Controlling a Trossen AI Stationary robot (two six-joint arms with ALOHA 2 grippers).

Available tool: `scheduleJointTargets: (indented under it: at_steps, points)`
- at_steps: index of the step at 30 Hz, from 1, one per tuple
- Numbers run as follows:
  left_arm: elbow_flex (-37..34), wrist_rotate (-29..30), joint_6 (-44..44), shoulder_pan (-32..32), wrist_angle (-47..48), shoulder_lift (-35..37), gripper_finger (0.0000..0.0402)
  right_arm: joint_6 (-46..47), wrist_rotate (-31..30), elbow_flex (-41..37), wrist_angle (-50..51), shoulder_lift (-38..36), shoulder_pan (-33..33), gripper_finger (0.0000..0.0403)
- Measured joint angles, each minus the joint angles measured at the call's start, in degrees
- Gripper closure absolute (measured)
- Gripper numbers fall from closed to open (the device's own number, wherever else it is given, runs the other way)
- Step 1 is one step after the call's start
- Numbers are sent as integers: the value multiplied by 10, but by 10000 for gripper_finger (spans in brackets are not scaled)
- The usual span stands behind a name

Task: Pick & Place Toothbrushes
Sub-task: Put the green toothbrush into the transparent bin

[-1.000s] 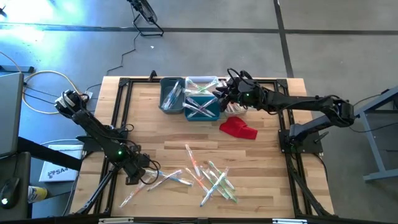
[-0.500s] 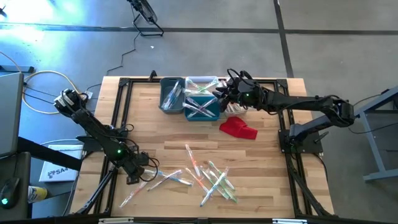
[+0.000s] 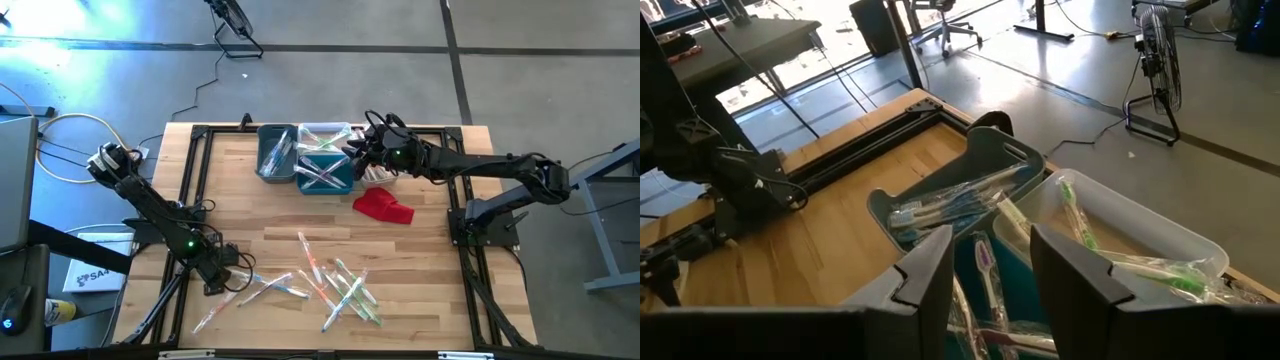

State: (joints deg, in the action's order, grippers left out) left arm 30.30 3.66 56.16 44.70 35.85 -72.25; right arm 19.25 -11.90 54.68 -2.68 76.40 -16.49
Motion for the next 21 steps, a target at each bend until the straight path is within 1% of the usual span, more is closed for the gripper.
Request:
scheduleJointTargets:
  at_steps: [5, 10, 15, 21]
  points:
    - [-1, 6, -1, 0, 3, 0, 328, 0, 0, 0, 0, 0, 0, 275]
    - [-1, 8, -2, -1, 5, 0, 360, 0, 0, 0, 4, 0, 0, 275]
    - [0, 5, 21, -1, 12, 0, 381, 0, 0, 0, 18, 0, 0, 275]
    - [3, 3, 26, -1, 16, 1, 387, 0, 0, 0, 27, 0, 0, 275]
